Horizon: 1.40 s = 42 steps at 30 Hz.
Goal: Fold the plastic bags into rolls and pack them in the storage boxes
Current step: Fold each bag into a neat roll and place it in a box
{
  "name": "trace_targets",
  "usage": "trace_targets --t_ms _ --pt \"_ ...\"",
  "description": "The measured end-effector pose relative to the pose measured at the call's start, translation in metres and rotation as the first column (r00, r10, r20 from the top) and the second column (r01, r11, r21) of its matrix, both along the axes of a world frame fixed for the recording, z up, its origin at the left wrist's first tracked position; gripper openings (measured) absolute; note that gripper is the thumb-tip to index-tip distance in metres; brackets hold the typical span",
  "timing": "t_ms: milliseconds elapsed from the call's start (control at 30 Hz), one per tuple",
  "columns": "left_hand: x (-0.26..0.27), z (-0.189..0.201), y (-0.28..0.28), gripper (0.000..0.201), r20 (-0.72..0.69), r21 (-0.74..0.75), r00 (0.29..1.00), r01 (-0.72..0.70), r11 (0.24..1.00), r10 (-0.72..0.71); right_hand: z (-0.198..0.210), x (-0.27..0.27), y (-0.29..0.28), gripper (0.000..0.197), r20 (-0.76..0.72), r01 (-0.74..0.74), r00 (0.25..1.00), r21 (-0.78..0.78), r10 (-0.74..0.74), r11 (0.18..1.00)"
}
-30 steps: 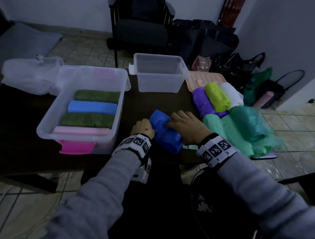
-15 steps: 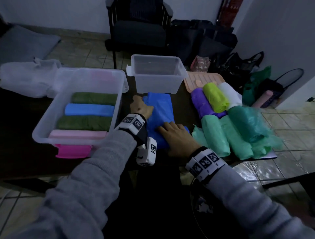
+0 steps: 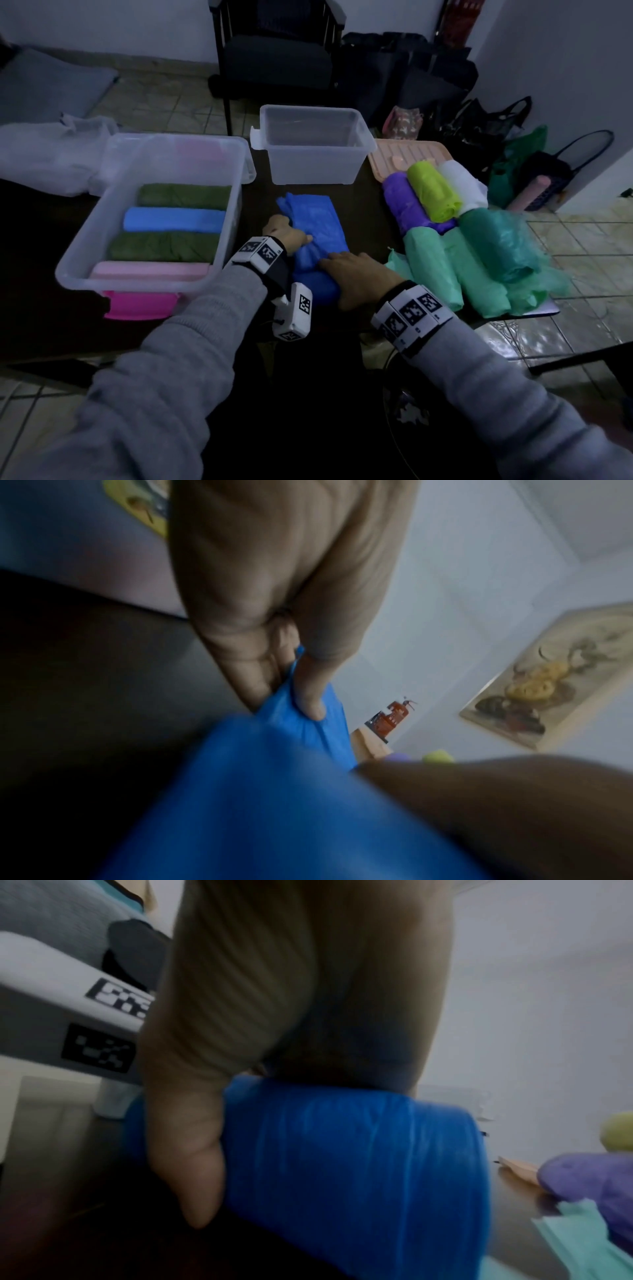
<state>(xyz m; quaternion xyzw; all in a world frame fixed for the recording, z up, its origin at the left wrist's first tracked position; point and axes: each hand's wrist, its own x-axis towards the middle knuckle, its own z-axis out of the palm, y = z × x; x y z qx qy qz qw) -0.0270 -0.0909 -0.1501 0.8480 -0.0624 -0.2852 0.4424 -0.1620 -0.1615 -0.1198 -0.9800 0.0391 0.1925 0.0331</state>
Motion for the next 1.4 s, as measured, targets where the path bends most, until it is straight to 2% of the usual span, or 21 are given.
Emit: trace_targets --t_ms 133,267,400,500,567,600,667,700,767,833,933,1033,1233,1400 --pt "0.002 0.009 -0.005 0.044 0.048 -0.055 0.998 -0.044 0.998 0.046 0.003 0.002 0.001 0.065 0.005 -0.040 0.999 0.024 0.040 0.999" --pt "0.002 0.014 -0.006 0.045 0.068 -0.059 0.998 0.001 0.998 0.003 0.001 0.001 0.000 0.072 0.019 -0.082 0.996 -0.002 0.082 0.997" --pt "-0.003 0.012 -0.003 0.044 0.031 -0.041 0.999 0.016 0.999 -0.015 -0.005 -0.003 0.000 0.071 -0.009 -0.051 0.999 0.063 0.052 0.997" --pt "-0.004 0.015 -0.002 0.050 0.062 -0.018 0.998 0.017 1.000 -0.016 -0.003 -0.003 -0.002 0.070 -0.026 -0.033 0.999 0.098 0.036 0.995" --pt "-0.005 0.020 -0.001 0.065 0.175 0.025 0.985 0.001 1.000 -0.005 -0.003 -0.003 0.000 0.069 -0.023 -0.026 0.999 0.100 0.028 0.995" --pt "-0.006 0.023 0.000 0.071 0.278 0.056 0.960 0.000 0.998 -0.015 -0.004 -0.002 0.000 0.069 -0.022 -0.020 1.000 0.103 0.023 0.994" --pt "-0.010 0.026 0.002 0.062 0.470 0.134 0.871 0.089 0.987 -0.142 -0.005 -0.001 0.000 0.070 -0.017 -0.007 1.000 0.116 0.009 0.993" --pt "-0.011 0.024 0.003 0.052 0.495 0.176 0.831 0.191 0.966 -0.254 -0.005 -0.001 0.000 0.071 -0.009 -0.004 1.000 0.123 0.005 0.992" --pt "-0.014 0.017 0.005 0.042 0.344 0.277 0.789 0.432 0.858 -0.508 -0.004 -0.001 0.000 0.071 -0.011 -0.008 1.000 0.132 0.010 0.991" --pt "-0.015 0.010 0.007 0.046 0.178 0.367 0.715 0.589 0.720 -0.676 -0.004 -0.001 0.000 0.072 -0.027 -0.013 1.000 0.130 0.017 0.991" --pt "-0.018 0.010 0.009 0.053 0.122 0.474 0.612 0.656 0.587 -0.781 -0.003 0.000 -0.002 0.075 -0.054 -0.026 0.998 0.150 0.035 0.988" --pt "-0.020 0.017 0.009 0.055 0.085 0.541 0.559 0.670 0.509 -0.825 0.000 0.003 0.000 0.075 -0.099 -0.029 0.994 0.184 0.048 0.983" --pt "-0.020 0.019 0.012 0.056 0.072 0.552 0.524 0.688 0.471 -0.849 0.001 0.002 0.004 0.074 -0.102 0.000 0.994 0.290 0.031 0.957" --pt "-0.019 0.017 0.012 0.056 0.091 0.516 0.553 0.685 0.514 -0.828 -0.001 -0.003 0.000 0.069 -0.057 0.053 0.998 0.365 -0.035 0.929"
